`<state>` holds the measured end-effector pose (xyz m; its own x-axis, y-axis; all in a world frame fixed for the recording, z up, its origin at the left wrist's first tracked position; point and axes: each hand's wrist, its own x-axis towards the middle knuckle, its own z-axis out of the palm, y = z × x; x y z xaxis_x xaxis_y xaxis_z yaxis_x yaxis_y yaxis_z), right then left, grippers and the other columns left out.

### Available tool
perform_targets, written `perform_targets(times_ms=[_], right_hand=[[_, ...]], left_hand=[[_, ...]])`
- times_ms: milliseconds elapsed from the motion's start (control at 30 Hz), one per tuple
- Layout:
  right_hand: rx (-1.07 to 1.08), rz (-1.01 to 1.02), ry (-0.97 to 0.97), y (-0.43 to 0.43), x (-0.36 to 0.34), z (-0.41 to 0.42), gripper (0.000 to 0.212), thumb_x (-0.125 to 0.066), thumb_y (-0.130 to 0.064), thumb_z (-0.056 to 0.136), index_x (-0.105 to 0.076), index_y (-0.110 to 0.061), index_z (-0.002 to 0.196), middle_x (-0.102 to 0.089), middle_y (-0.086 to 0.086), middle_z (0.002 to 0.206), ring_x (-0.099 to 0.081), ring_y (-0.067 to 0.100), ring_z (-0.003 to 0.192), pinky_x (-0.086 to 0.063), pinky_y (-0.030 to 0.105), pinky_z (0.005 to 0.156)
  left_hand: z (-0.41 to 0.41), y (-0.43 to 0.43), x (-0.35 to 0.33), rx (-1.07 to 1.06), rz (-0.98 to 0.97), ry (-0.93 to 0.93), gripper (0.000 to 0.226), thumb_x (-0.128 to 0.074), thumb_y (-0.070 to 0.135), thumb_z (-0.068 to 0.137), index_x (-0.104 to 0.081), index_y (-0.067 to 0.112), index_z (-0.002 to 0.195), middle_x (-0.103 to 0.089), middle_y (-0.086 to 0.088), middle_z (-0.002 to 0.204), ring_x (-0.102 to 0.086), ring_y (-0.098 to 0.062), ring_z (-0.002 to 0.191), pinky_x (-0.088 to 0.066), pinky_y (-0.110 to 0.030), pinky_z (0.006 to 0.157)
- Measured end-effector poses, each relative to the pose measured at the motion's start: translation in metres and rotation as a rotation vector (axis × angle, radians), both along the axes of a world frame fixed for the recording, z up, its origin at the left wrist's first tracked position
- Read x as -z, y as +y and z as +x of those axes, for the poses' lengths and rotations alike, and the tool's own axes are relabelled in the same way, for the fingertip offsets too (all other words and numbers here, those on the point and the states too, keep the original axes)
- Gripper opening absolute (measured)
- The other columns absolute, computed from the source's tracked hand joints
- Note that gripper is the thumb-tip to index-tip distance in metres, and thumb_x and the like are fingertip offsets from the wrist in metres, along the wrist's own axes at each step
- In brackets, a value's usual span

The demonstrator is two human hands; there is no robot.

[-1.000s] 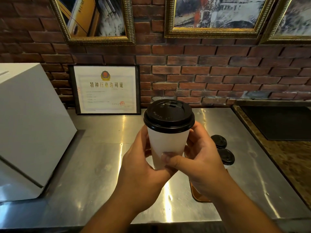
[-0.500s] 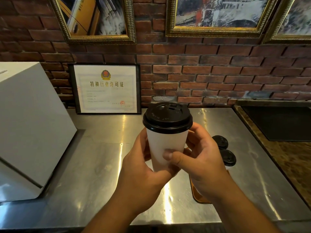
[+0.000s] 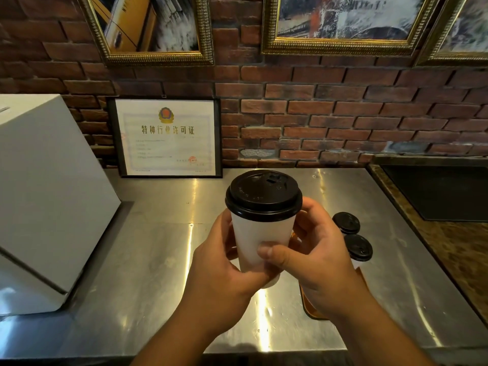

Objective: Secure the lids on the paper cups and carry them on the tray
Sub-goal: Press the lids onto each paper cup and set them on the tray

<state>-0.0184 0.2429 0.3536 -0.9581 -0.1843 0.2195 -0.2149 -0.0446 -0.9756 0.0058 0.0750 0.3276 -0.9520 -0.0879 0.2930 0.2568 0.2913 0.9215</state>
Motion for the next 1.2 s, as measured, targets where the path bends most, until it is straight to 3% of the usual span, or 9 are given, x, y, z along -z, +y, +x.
perform_targets(times_ms=[67, 167, 300, 367, 500, 633, 800, 1000, 1200], right_hand=[[-0.045, -0.042, -0.007, 0.001, 0.001, -0.001, 0.072, -0.091, -0.036, 0.067, -0.059, -0.048, 0.131, -0.071, -0.012, 0.128, -0.068, 0.012, 0.123, -0.062, 0.027, 0.088], [-0.088, -0.186, -0.036, 0.002, -0.004, -0.003, 0.059, -0.076, -0.032, 0.085, -0.058, -0.036, 0.141, -0.069, 0.001, 0.137, -0.063, 0.026, 0.132, -0.059, 0.036, 0.099], [-0.029, -0.215, -0.06, 0.0, -0.019, -0.008, 0.066, -0.066, -0.06, 0.093, -0.051, -0.029, 0.149, -0.068, 0.001, 0.141, -0.061, 0.024, 0.136, -0.047, 0.052, 0.115], [-0.053, -0.203, -0.045, -0.002, -0.022, -0.01, 0.063, -0.059, -0.058, 0.093, -0.052, -0.028, 0.147, -0.069, 0.001, 0.139, -0.062, 0.025, 0.135, -0.047, 0.058, 0.116], [-0.137, -0.293, -0.045, -0.009, -0.021, -0.003, 0.049, -0.055, -0.045, 0.097, -0.058, -0.028, 0.143, -0.067, 0.009, 0.139, -0.062, 0.032, 0.135, -0.051, 0.052, 0.113], [-0.124, -0.354, -0.056, -0.015, -0.02, 0.0, 0.055, -0.055, -0.042, 0.097, -0.053, -0.02, 0.146, -0.066, 0.014, 0.139, -0.067, 0.028, 0.127, -0.059, 0.042, 0.103], [-0.103, -0.312, 0.005, -0.014, -0.02, 0.001, 0.049, -0.054, -0.043, 0.095, -0.058, -0.032, 0.143, -0.068, 0.005, 0.139, -0.061, 0.03, 0.136, -0.053, 0.049, 0.112], [-0.141, -0.241, -0.014, -0.008, -0.026, -0.005, 0.049, -0.063, -0.034, 0.095, -0.054, -0.024, 0.142, -0.071, 0.004, 0.134, -0.063, 0.03, 0.133, -0.05, 0.052, 0.114], [-0.123, -0.261, -0.043, -0.014, -0.041, -0.013, 0.054, -0.064, -0.067, 0.09, -0.071, -0.026, 0.125, -0.074, 0.005, 0.125, -0.067, 0.028, 0.125, -0.058, 0.04, 0.1]], left_hand=[[0.0, 0.0, -0.002, 0.002, 0.014, 0.013, 0.078, -0.075, 0.089, 0.063, -0.041, 0.073, 0.131, -0.062, 0.032, 0.128, -0.062, 0.003, 0.119, -0.057, -0.013, 0.081], [-0.001, 0.0, -0.004, 0.032, 0.028, 0.015, 0.085, -0.081, 0.084, 0.063, -0.041, 0.067, 0.136, -0.062, 0.029, 0.133, -0.062, 0.001, 0.121, -0.059, -0.015, 0.082], [-0.001, 0.003, -0.005, 0.021, 0.011, 0.007, 0.087, -0.079, 0.089, 0.055, -0.037, 0.075, 0.13, -0.059, 0.036, 0.132, -0.058, 0.008, 0.12, -0.057, -0.012, 0.082], [0.001, 0.004, -0.006, 0.018, 0.011, 0.007, 0.088, -0.078, 0.09, 0.052, -0.036, 0.078, 0.128, -0.059, 0.037, 0.132, -0.058, 0.009, 0.12, -0.059, -0.015, 0.085], [0.003, 0.003, -0.006, -0.012, 0.0, 0.061, 0.089, -0.078, 0.091, 0.051, -0.038, 0.077, 0.13, -0.059, 0.039, 0.131, -0.058, 0.009, 0.12, -0.059, -0.015, 0.085], [0.004, 0.002, -0.006, -0.007, -0.037, 0.053, 0.09, -0.079, 0.089, 0.054, -0.041, 0.07, 0.133, -0.06, 0.037, 0.13, -0.06, 0.007, 0.119, -0.062, -0.02, 0.087], [0.002, 0.0, -0.005, -0.023, -0.072, 0.032, 0.09, -0.091, 0.065, 0.054, -0.037, 0.079, 0.125, -0.058, 0.04, 0.128, -0.059, 0.007, 0.115, -0.065, -0.033, 0.09], [0.006, -0.003, -0.01, 0.025, -0.044, 0.021, 0.091, -0.087, 0.08, 0.05, -0.036, 0.078, 0.126, -0.058, 0.037, 0.132, -0.058, 0.005, 0.121, -0.063, -0.03, 0.093], [0.009, -0.004, -0.013, 0.069, -0.023, 0.008, 0.086, -0.083, 0.081, 0.049, -0.035, 0.083, 0.12, -0.057, 0.042, 0.128, -0.058, 0.009, 0.119, -0.06, -0.019, 0.089]])
